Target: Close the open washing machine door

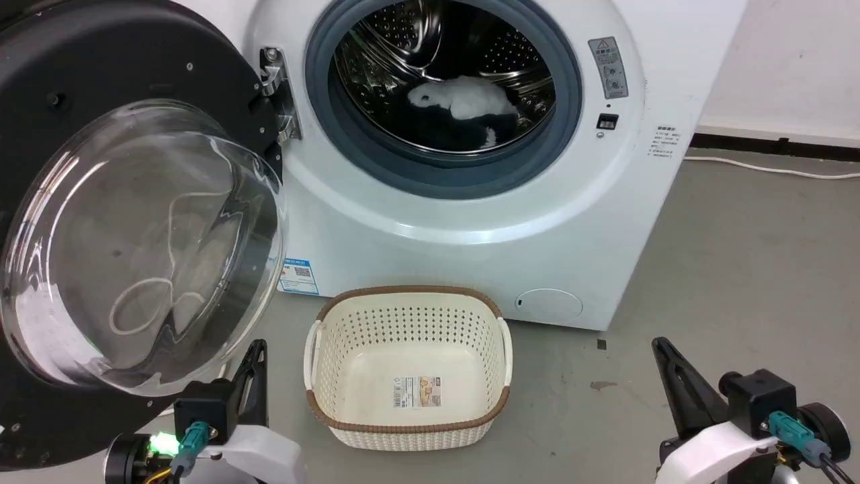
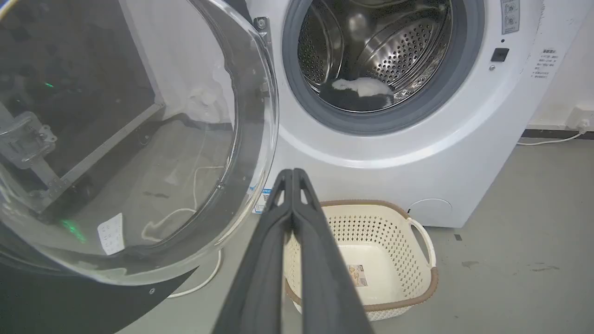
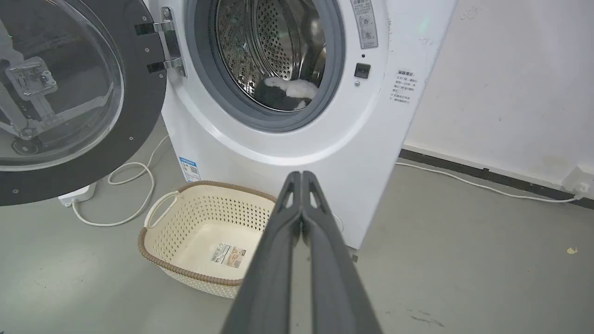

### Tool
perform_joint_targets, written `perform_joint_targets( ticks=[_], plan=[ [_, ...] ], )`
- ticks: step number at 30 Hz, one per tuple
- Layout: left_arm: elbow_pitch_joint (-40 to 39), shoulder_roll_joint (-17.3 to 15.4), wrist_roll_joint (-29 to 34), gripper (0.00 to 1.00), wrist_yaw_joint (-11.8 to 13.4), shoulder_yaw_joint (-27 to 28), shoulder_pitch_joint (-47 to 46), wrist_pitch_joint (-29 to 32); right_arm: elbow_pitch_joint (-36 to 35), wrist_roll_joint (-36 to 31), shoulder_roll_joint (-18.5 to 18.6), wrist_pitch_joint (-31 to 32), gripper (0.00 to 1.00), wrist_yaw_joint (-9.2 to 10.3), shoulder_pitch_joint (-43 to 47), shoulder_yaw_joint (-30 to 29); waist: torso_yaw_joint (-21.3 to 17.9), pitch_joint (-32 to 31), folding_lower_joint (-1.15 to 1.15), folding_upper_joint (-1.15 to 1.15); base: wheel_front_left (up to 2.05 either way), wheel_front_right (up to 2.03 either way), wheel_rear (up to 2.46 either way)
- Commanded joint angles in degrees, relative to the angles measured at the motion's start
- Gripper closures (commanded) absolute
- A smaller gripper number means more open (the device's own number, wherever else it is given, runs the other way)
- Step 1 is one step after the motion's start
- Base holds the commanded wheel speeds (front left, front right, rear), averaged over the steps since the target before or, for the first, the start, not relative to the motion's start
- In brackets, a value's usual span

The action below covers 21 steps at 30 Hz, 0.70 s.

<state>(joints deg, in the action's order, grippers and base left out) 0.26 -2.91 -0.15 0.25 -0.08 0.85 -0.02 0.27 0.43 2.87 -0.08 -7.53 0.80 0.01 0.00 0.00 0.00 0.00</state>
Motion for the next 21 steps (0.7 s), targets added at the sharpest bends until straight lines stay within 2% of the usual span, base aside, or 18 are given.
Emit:
perform_joint_targets(
  ticks=[1, 21],
  plan=[
    [-0.3, 0.0, 0.1, 1.0, -0.2, 0.1, -0.9, 0.0, -0.3, -0.4, 0.0, 0.1, 1.0, 0.04, -0.8, 0.0, 0.0, 0.0, 0.0, 0.0, 0.0, 0.0, 0.0],
    [-0.3, 0.0, 0.1, 1.0, -0.2, 0.1, -0.9, 0.0, -0.3, -0.4, 0.0, 0.1, 1.0, 0.04, -0.8, 0.0, 0.0, 0.0, 0.0, 0.0, 0.0, 0.0, 0.0]
  ],
)
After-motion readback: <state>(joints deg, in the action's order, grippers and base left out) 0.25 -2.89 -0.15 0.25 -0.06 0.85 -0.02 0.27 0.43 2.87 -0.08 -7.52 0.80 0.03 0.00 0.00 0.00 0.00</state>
